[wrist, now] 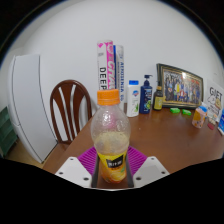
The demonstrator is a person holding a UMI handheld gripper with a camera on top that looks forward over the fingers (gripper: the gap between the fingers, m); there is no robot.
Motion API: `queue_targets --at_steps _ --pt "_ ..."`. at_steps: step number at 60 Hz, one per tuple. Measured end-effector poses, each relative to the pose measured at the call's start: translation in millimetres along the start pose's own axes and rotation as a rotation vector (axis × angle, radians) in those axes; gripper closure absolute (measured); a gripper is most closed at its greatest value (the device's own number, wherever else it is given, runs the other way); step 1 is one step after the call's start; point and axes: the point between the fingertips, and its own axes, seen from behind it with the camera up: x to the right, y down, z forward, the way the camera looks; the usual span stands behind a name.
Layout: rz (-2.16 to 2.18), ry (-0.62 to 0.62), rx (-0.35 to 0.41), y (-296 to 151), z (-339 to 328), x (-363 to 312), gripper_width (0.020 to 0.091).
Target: Pour water
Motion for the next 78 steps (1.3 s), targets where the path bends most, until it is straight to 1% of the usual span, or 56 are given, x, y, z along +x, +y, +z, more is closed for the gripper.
queue_targets --at_steps 2,3,4,5,6,8,9,14,19,23,31,40,44,48,59,64,74,78 --pt "-0.01 -0.005 0.001 0.0 1.4 -0.9 0.0709" --pt "-0.007 -0.013 0.0 -0.2 1.7 -2.3 0.0747" --pt "-0.001 -0.017 -0.002 -0.5 2.0 -2.5 0.075" --pt "0.005 -0.022 -0.003 -1.0 2.4 -2.7 0.0769" --pt "0.011 -0.023 -0.005 -1.6 2.3 -1.9 0.0803" --pt "0.017 -0.02 -0.005 -5.2 1.4 0.2 0.0795" --pt "0.012 -0.017 -0.004 -7.5 1.0 1.8 0.0847" --pt "0.008 -0.023 0.016 -27.9 -3.7 5.7 0.0848" --pt "0.056 -0.044 0.047 -62.2 -11.7 14.2 0.085" --pt "0.134 -0.078 0.076 -97.3 -14.3 22.6 0.0849" --pt "0.416 -0.195 0.14 -182.8 -14.6 61.8 0.085" --pt "0.822 -0.35 0.208 -267.4 -1.9 134.3 0.0852" --pt "0.976 -0.413 0.239 -290.7 8.5 175.4 0.0852" --pt "1.119 -0.45 0.245 -307.8 21.8 216.9 0.085" --pt "1.557 -0.536 0.276 -304.7 65.3 332.3 0.0849" --pt "1.763 -0.564 0.282 -289.1 82.4 371.5 0.0849" --pt "2.058 -0.556 0.298 -238.7 116.0 429.0 0.0851" --pt "2.111 -0.539 0.265 -223.9 132.5 439.4 0.0852"
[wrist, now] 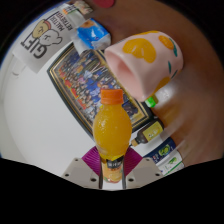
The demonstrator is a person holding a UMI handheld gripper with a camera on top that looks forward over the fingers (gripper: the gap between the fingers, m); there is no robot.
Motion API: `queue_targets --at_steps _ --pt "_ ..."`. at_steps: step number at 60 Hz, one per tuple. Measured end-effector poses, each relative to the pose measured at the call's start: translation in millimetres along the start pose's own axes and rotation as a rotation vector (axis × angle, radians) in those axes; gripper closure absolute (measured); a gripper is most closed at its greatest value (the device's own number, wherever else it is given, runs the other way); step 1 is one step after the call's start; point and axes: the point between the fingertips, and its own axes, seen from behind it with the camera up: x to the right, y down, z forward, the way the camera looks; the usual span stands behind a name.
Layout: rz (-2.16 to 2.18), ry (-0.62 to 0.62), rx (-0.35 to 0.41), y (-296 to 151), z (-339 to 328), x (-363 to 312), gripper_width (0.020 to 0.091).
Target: Pour water
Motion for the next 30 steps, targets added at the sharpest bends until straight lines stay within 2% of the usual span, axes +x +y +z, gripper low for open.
queue_targets --at_steps 6,13,23,30 --pt "0.0 0.049 -0.007 -9.4 -2.5 13.7 0.0851" --pt "-0.186 0.139 -0.049 0.7 -8.1 16.0 0.085" --pt "-0.782 0.266 -0.122 8.0 -21.0 -11.3 0.085" --pt "-1.285 0.286 -0.091 -7.3 -29.7 -61.4 0.085"
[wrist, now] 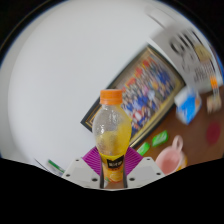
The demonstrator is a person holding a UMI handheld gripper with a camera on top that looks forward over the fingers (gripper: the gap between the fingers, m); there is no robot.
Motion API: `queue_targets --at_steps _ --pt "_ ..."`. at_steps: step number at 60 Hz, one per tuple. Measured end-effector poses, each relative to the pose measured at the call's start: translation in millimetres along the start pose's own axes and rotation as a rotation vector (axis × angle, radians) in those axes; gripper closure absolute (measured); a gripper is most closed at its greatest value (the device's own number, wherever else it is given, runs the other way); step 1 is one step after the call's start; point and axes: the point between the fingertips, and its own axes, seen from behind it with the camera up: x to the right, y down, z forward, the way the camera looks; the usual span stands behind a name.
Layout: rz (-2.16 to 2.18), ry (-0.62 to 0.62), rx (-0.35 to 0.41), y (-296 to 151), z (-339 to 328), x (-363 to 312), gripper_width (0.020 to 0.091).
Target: Pour water
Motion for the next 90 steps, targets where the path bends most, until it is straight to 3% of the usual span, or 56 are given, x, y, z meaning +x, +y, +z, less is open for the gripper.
queue_targets --at_steps 11,18,38,39,45,54,60,63,66,90 --pt "-0.539 0.164 0.127 -79.5 -34.6 60.1 0.0851" --pt "-0.739 0.307 0.118 -103.4 -43.9 138.5 0.0851" --pt "-0.785 0.449 0.002 -76.2 -65.8 305.3 0.0847" --pt "-0.786 0.426 0.042 -80.7 -64.4 302.7 0.0846" --pt "-0.759 0.418 0.065 -80.4 -68.2 304.9 0.0846" --pt "-0.763 0.438 0.028 -77.3 -66.5 306.6 0.0626" --pt "-0.737 0.487 -0.056 -66.1 -75.3 308.7 0.0232" --pt "-0.731 0.515 -0.081 -62.1 -84.8 306.4 0.0282" --pt "-0.733 0.544 -0.088 -61.4 -98.4 298.6 0.0239" --pt "-0.723 0.63 -0.197 20.8 -266.4 140.3 0.0249"
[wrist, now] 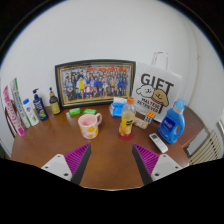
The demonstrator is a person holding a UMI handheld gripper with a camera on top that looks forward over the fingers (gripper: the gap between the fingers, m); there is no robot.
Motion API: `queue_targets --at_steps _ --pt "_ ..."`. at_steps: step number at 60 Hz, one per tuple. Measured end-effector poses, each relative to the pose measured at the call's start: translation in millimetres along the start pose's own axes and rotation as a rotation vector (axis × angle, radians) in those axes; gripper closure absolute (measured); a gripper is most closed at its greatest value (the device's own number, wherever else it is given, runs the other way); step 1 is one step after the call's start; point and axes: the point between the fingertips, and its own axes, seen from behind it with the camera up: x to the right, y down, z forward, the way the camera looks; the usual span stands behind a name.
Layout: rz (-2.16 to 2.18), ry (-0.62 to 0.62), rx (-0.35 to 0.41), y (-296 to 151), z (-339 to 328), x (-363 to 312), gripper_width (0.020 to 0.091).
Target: Pour water
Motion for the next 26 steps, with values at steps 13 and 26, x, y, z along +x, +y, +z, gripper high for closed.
queue_targets --at_steps 13,26 --pt "-0.044 0.007 -0.006 29.0 -88.8 -26.8 0.025" --pt "-0.046 0.03 0.011 37.7 -124.7 -35.0 0.025"
